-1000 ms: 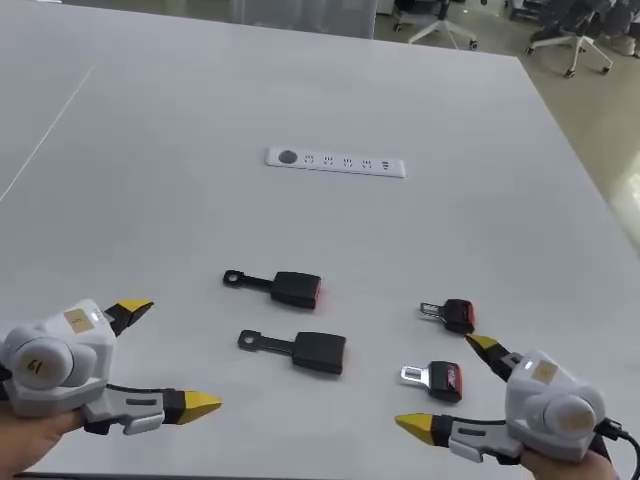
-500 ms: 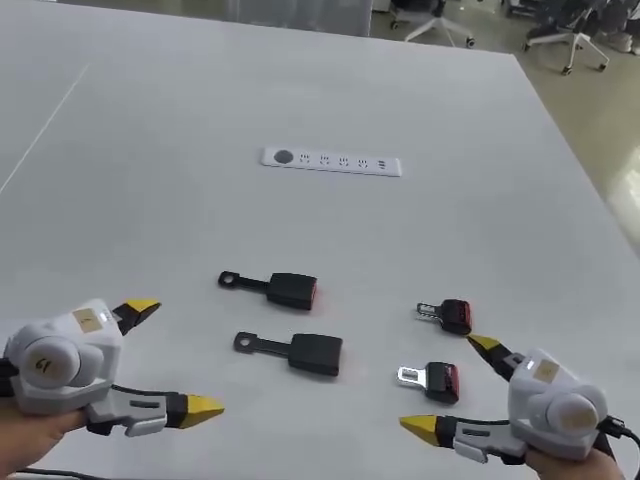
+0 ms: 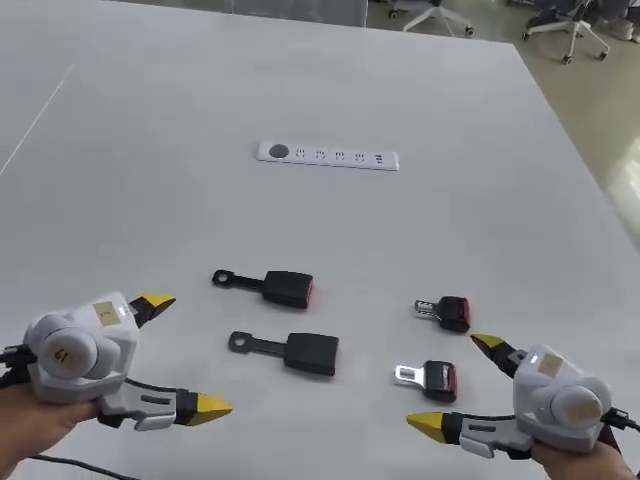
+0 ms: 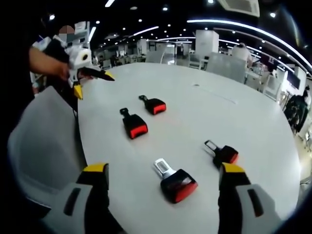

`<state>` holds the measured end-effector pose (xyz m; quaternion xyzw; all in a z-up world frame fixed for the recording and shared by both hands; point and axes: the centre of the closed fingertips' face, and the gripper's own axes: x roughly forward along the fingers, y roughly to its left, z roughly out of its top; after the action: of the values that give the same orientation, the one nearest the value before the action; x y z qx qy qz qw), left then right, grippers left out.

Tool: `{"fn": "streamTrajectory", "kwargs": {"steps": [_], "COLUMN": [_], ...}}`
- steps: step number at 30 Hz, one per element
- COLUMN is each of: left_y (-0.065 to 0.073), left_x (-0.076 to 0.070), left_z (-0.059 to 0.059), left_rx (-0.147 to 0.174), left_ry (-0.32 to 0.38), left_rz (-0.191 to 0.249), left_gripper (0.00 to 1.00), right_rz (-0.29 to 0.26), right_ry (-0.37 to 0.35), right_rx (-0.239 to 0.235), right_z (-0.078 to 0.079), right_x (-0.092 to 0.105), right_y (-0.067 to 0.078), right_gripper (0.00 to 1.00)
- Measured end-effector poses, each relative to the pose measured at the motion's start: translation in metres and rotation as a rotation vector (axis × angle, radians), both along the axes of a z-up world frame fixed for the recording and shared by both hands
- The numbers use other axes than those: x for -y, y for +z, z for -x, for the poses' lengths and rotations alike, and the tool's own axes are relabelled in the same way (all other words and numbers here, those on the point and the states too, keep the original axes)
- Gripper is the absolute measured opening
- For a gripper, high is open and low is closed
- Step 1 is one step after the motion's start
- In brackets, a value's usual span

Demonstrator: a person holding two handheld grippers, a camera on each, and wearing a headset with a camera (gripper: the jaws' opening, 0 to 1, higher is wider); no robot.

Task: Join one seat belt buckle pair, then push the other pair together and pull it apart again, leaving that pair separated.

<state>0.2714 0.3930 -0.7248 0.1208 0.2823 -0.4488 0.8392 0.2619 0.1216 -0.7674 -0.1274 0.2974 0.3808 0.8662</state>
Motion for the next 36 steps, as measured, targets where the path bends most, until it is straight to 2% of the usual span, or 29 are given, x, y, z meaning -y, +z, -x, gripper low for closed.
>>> {"fn": "streamTrajectory", "kwargs": {"steps": [5,11,14,18,21,24,27,29,36], "left_y": [-0.002,-0.006,-0.013,-0.022,-0.026,-0.027,-0.032,-0.034,-0.04], "left_x": [0.007,0.018,0.024,0.037,0.046,0.057,0.065,0.071,0.084], "left_z": [-0.003,-0.011,-0.012,-0.016,-0.019,-0.021,-0.022,-0.024,-0.03], "left_rx": [-0.001,-0.008,-0.007,-0.014,-0.015,-0.021,-0.019,-0.024,-0.029], "left_ry": [-0.039,-0.079,-0.131,-0.19,-0.213,-0.234,-0.272,-0.285,-0.32], "left_rz": [-0.015,-0.027,-0.061,-0.079,-0.093,-0.078,-0.108,-0.108,-0.118], "left_gripper": [0.99,0.97,0.92,0.94,0.9,0.91,0.91,0.91,0.9], "right_rz": [0.024,0.027,0.043,0.048,0.083,0.063,0.066,0.046,0.048], "right_ry": [0.047,0.063,0.075,0.09,0.129,0.145,0.151,0.149,0.161], "right_rx": [-0.011,-0.025,-0.035,-0.053,-0.075,-0.086,-0.09,-0.097,-0.103], "right_z": [0.001,-0.005,-0.006,-0.007,-0.002,0.001,0.0,-0.002,-0.003], "right_x": [0.0,0.007,0.012,0.016,0.019,0.02,0.023,0.024,0.026], "right_y": [-0.006,-0.007,-0.01,-0.013,-0.018,-0.018,-0.019,-0.019,-0.027], "right_gripper": [0.95,0.93,0.92,0.9,0.88,0.86,0.84,0.84,0.83]}}
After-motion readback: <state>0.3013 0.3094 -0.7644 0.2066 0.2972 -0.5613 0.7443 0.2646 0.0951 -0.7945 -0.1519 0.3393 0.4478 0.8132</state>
